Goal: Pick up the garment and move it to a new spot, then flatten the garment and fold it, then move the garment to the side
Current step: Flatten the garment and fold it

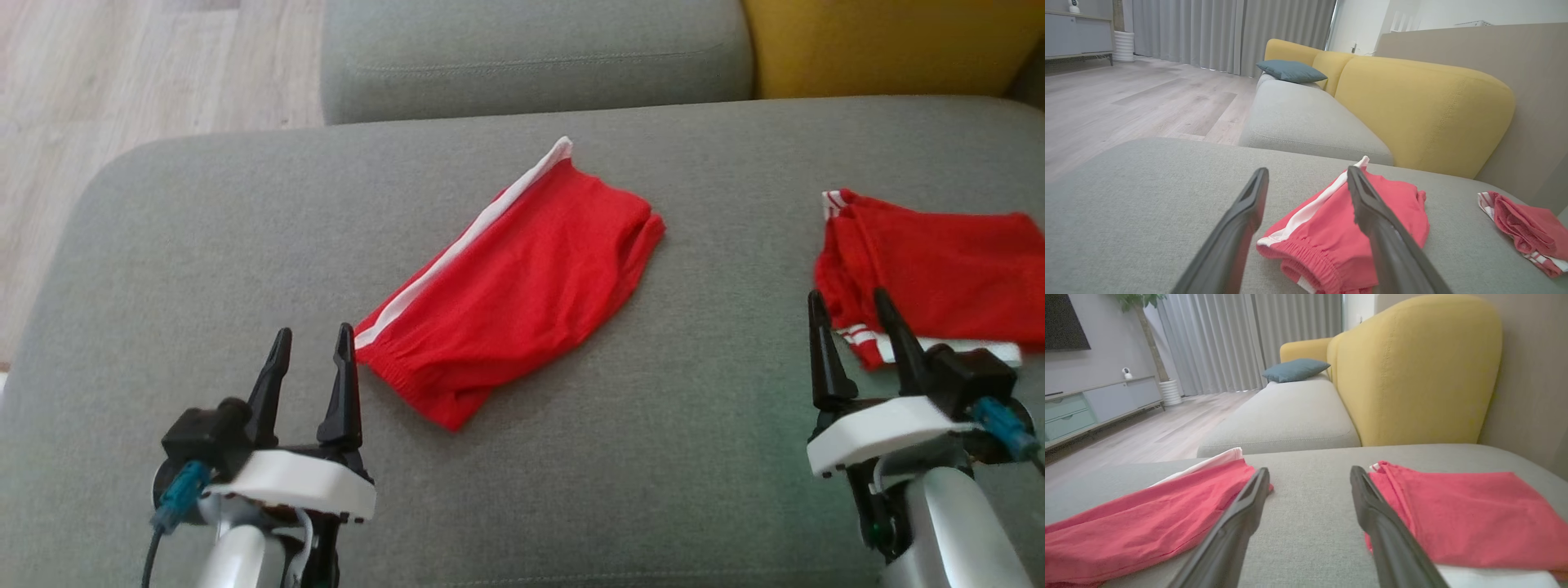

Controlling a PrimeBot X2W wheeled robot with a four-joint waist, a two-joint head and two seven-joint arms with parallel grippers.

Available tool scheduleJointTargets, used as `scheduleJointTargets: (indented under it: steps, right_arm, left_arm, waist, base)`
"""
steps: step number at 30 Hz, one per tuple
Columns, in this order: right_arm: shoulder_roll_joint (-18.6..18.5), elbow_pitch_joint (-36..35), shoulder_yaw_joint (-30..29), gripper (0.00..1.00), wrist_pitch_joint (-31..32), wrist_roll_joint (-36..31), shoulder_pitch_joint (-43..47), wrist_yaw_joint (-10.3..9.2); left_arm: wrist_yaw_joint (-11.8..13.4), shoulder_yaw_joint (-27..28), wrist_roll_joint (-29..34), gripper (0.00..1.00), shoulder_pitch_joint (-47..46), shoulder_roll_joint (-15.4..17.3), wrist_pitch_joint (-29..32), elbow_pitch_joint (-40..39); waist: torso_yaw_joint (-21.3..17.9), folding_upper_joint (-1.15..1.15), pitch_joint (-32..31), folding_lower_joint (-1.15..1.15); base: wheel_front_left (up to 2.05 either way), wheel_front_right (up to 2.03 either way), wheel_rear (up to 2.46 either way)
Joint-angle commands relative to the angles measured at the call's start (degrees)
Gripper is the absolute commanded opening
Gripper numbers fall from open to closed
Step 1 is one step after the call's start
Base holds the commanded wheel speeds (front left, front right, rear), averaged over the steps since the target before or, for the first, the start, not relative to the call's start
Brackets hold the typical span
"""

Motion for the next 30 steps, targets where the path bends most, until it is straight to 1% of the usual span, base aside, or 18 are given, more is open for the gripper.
scheduleJointTargets:
  steps: [1, 4, 5, 10, 13, 15, 17, 18, 21, 25, 30]
  right_arm:
    - [0.18, -2.39, 1.17, 1.00, 1.16, 0.96, -0.68, 0.36]
    - [0.60, -3.01, 1.04, 1.00, 3.39, 4.85, -0.92, 0.36]
    - [0.88, -3.15, 0.64, 1.00, 5.35, 8.73, -1.41, 0.36]
    - [1.36, -2.78, -0.22, 1.00, 11.53, 20.73, -4.08, 0.36]
    - [1.46, -1.40, -1.35, 1.00, 15.03, 26.51, -6.22, 0.36]
    - [1.49, 0.74, -2.54, 1.00, 17.51, 31.35, -7.74, 0.36]
    - [1.50, 2.86, -3.35, 1.00, 19.57, 34.78, -9.59, 0.36]
    - [1.50, 2.86, -3.35, 1.00, 19.57, 34.78, -9.59, 0.36]
    - [1.51, 6.82, -5.01, 1.00, 21.60, 38.83, -12.67, 0.36]
    - [1.51, 12.36, -7.39, 1.00, 23.34, 41.63, -17.02, 0.36]
    - [1.51, 19.19, -11.19, 1.00, 24.71, 40.94, -21.81, 0.36]
  left_arm:
    - [-0.20, 1.65, 0.36, 1.00, -2.89, -0.03, -0.33, -1.95]
    - [-0.23, 0.81, 0.09, 1.00, -3.49, -0.06, -0.33, -2.07]
    - [-0.05, -0.05, -0.24, 1.00, -4.03, -0.07, -0.33, -1.96]
    - [0.42, -1.53, -0.68, 1.00, -5.29, -0.08, -0.33, -1.58]
    - [0.46, -2.28, -0.77, 1.00, -5.83, -0.08, -0.33, -1.30]
    - [0.49, -2.96, -0.79, 1.00, -6.13, -0.09, -0.33, -1.15]
    - [0.70, -3.76, -0.29, 1.00, -6.55, -0.09, -0.33, -1.16]
    - [0.70, -3.76, -0.29, 1.00, -6.55, -0.09, -0.33, -1.16]
    - [0.90, -4.97, -0.43, 1.00, -7.23, -0.09, -0.33, -1.15]
    - [1.41, -6.92, -0.39, 1.00, -8.33, -0.09, -0.33, -0.92]
    - [2.30, -9.84, -0.36, 1.00, -9.66, -0.09, -0.33, -0.84]
  waist:
    - [0.95, 0.00, 0.94, 0.00]
    - [2.64, 0.00, 2.53, 0.00]
    - [4.06, 0.00, 3.67, 0.00]
    - [7.83, 0.00, 6.36, 0.00]
    - [10.07, 0.00, 7.76, 0.00]
    - [11.63, 0.00, 8.53, 0.00]
    - [13.18, 0.00, 9.68, 0.00]
    - [13.18, 0.00, 9.68, 0.00]
    - [15.22, 0.00, 11.08, 0.00]
    - [17.68, 0.00, 12.91, 0.00]
    - [20.29, 0.00, 14.47, 0.00]
  base:
    - [0.00, 0.00, 0.00]
    - [0.00, 0.00, 0.00]
    - [0.00, 0.00, 0.00]
    - [0.00, 0.00, 0.00]
    - [0.00, 0.00, 0.00]
    - [0.00, 0.00, 0.00]
    - [0.00, 0.00, 0.00]
    - [0.00, 0.00, 0.00]
    - [0.00, 0.00, 0.00]
    - [0.00, 0.00, 0.00]
    - [0.00, 0.00, 0.00]
